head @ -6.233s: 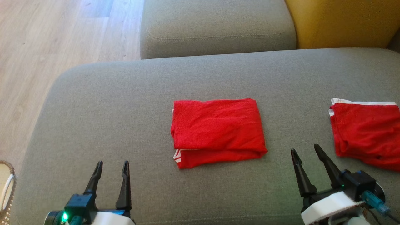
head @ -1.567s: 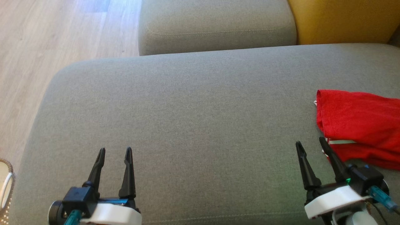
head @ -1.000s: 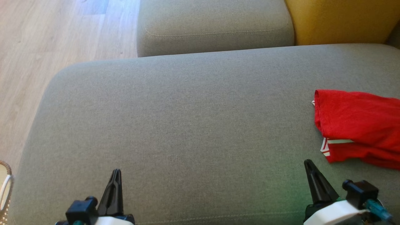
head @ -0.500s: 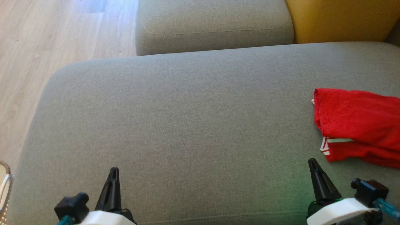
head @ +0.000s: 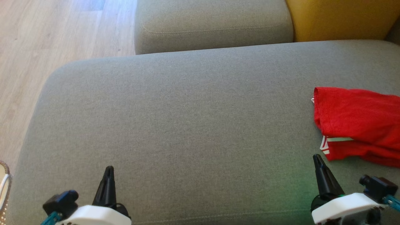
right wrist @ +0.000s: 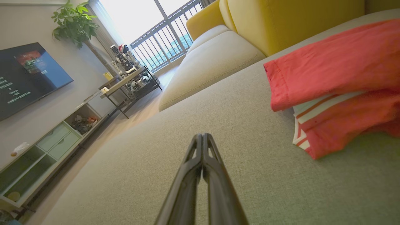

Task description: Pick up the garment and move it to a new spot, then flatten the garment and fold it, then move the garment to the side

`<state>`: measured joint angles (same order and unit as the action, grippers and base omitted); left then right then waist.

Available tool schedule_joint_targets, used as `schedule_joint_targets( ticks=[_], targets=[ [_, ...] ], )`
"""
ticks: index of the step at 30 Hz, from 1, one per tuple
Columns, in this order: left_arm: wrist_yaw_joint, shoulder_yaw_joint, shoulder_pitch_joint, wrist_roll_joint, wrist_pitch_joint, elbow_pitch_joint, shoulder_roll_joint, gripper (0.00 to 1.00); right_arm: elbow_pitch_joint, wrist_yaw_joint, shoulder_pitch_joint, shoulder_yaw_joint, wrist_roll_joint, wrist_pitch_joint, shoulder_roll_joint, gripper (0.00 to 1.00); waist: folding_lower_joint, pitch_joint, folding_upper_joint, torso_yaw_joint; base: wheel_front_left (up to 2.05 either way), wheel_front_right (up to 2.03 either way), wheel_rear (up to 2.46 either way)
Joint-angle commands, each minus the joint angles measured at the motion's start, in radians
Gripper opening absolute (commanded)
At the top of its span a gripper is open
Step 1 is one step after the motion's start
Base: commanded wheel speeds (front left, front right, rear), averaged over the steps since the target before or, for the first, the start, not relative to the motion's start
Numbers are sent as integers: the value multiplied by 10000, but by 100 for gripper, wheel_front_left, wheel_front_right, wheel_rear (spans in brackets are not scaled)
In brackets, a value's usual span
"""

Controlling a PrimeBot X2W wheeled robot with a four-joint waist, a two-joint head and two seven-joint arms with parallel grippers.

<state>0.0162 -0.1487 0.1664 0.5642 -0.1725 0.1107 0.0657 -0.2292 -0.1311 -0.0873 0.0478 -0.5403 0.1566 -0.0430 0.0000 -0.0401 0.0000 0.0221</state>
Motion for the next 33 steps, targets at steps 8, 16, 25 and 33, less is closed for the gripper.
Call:
schedule_joint_targets(
  ticks=[8,16,25,33],
  targets=[
    [-195,325,-733,1080,211,-137,162,0,251,1,675,36,-1084,-237,-96,0,0,38,0,-19,0,0,0],
    [-318,483,-919,2034,415,-3,177,0,213,1,797,84,-2018,-465,-102,0,0,76,0,-38,0,0,0],
    [-456,671,-1132,3105,652,153,187,0,170,2,935,141,-3071,-724,-108,0,0,119,0,-60,0,0,0],
    [-564,823,-1298,3933,842,276,191,0,136,2,1042,187,-3888,-926,-111,0,0,153,0,-78,0,0,0]
  ],
)
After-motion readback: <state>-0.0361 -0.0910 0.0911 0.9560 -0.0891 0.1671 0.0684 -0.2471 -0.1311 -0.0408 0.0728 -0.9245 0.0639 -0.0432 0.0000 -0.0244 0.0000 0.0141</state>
